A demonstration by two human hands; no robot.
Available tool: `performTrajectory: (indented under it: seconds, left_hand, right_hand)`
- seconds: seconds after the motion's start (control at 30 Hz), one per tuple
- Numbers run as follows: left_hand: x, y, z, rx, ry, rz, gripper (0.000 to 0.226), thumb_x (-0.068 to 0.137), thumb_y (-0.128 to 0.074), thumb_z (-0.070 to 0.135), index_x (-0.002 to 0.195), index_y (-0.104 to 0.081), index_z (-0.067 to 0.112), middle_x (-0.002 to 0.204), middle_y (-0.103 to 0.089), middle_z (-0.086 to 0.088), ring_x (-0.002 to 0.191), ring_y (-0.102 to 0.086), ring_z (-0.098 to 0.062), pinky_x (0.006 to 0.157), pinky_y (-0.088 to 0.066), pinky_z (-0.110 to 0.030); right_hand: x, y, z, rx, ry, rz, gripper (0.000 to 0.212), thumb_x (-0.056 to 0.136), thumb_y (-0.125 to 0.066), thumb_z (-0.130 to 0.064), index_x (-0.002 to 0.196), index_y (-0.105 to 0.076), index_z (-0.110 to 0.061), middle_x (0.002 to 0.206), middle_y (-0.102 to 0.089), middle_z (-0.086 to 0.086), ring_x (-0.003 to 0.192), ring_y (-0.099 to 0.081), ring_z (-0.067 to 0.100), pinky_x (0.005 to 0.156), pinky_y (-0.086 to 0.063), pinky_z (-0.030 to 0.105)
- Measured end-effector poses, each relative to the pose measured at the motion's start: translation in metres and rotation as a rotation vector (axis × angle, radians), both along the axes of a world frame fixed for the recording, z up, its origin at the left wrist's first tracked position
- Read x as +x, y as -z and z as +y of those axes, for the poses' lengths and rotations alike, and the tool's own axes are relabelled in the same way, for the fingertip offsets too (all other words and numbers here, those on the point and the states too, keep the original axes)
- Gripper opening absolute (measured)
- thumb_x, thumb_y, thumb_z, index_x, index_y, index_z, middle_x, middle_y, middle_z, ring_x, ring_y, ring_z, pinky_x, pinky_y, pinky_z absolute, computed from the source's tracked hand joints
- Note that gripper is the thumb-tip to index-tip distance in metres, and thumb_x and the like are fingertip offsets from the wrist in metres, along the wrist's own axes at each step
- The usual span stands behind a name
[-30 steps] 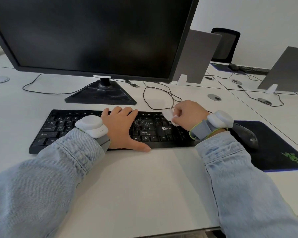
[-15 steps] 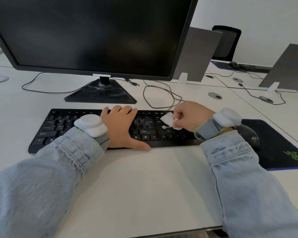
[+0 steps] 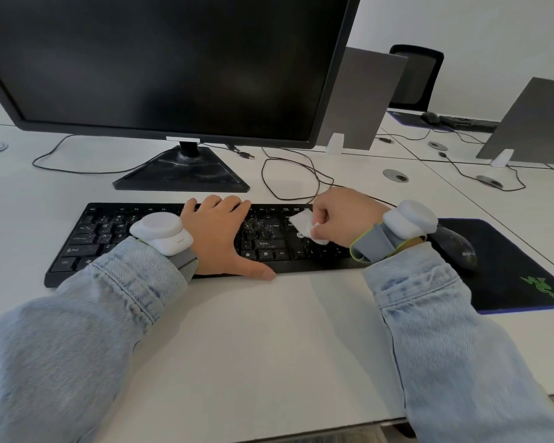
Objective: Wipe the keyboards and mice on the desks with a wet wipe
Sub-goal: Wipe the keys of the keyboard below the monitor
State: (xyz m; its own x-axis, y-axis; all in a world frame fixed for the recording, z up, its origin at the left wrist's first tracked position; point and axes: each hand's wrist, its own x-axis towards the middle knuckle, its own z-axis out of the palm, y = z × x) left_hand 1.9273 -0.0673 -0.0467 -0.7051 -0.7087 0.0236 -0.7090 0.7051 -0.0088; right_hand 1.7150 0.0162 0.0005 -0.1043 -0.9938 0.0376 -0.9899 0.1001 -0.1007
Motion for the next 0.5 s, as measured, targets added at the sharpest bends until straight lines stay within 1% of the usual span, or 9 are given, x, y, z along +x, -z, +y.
performTrajectory:
  seconds: [0.03,0.07,0.13,0.2,0.27,0.33,0.4,0.5]
  left_hand:
    - [0.000,0.000,0.000,-0.003,0.001,0.002,0.147,0.035,-0.017,0.108,0.156,-0.018,0.024,0.157,-0.028,0.010,0.143,-0.029,-0.021,0.120,-0.021,-0.050]
    - [0.000,0.000,0.000,-0.002,0.001,0.002,0.147,0.035,-0.017,0.108,0.156,-0.019,0.025,0.157,-0.028,0.010,0.143,-0.028,-0.021,0.120,-0.021,-0.049]
    - [0.000,0.000,0.000,0.003,-0.001,0.000,0.148,0.035,-0.017,0.108,0.157,-0.018,0.025,0.158,-0.028,0.010,0.144,-0.028,-0.021,0.120,-0.021,-0.049]
    - [0.000,-0.001,0.000,0.011,-0.003,0.000,0.148,0.035,-0.017,0.108,0.157,-0.017,0.024,0.158,-0.027,0.010,0.144,-0.027,-0.021,0.120,-0.021,-0.049]
    - [0.000,-0.002,0.001,0.016,-0.002,-0.004,0.148,0.035,-0.017,0.108,0.157,-0.016,0.024,0.158,-0.026,0.010,0.144,-0.027,-0.021,0.120,-0.020,-0.049]
    - [0.000,-0.001,0.001,0.013,0.001,0.001,0.147,0.036,-0.019,0.108,0.156,-0.018,0.024,0.156,-0.028,0.011,0.143,-0.029,-0.021,0.119,-0.021,-0.049]
    - [0.000,-0.001,0.001,0.011,0.000,0.015,0.145,0.036,-0.020,0.108,0.155,-0.022,0.025,0.154,-0.031,0.012,0.140,-0.031,-0.021,0.118,-0.022,-0.048]
    - [0.000,-0.001,0.002,0.009,-0.003,0.016,0.145,0.036,-0.020,0.108,0.155,-0.022,0.025,0.154,-0.031,0.012,0.140,-0.031,-0.020,0.118,-0.022,-0.047]
  right_hand:
    - [-0.002,-0.001,0.001,-0.027,0.016,0.017,0.011,0.083,-0.061,-0.019,0.084,-0.069,-0.011,0.085,-0.060,-0.003,0.082,-0.057,0.018,0.056,-0.033,0.014]
    - [-0.002,0.000,0.001,-0.051,0.015,-0.001,0.011,0.083,-0.060,-0.019,0.084,-0.068,-0.011,0.085,-0.060,-0.004,0.082,-0.057,0.018,0.056,-0.033,0.014]
    - [0.004,0.002,0.001,-0.063,-0.023,-0.083,0.010,0.083,-0.061,-0.020,0.082,-0.066,-0.012,0.076,-0.056,-0.009,0.075,-0.054,0.014,0.056,-0.035,0.016]
    - [0.011,0.002,0.001,-0.017,-0.053,-0.116,0.009,0.083,-0.062,-0.021,0.080,-0.065,-0.014,0.071,-0.053,-0.013,0.069,-0.052,0.010,0.055,-0.036,0.018]
    - [0.009,0.000,0.003,0.015,-0.042,-0.090,0.008,0.084,-0.062,-0.020,0.078,-0.064,-0.015,0.072,-0.053,-0.013,0.071,-0.052,0.011,0.054,-0.035,0.018]
    - [0.004,-0.001,0.004,-0.001,-0.012,-0.026,0.010,0.084,-0.060,-0.019,0.079,-0.065,-0.012,0.078,-0.058,-0.008,0.077,-0.055,0.016,0.055,-0.036,0.019]
    - [0.003,0.000,0.005,-0.032,-0.001,-0.020,0.012,0.084,-0.058,-0.018,0.080,-0.066,-0.011,0.081,-0.061,-0.003,0.080,-0.058,0.018,0.059,-0.039,0.024]
    - [0.009,0.004,0.010,-0.005,-0.046,-0.117,0.010,0.085,-0.060,-0.022,0.078,-0.063,-0.015,0.071,-0.054,-0.011,0.074,-0.055,0.015,0.063,-0.040,0.026]
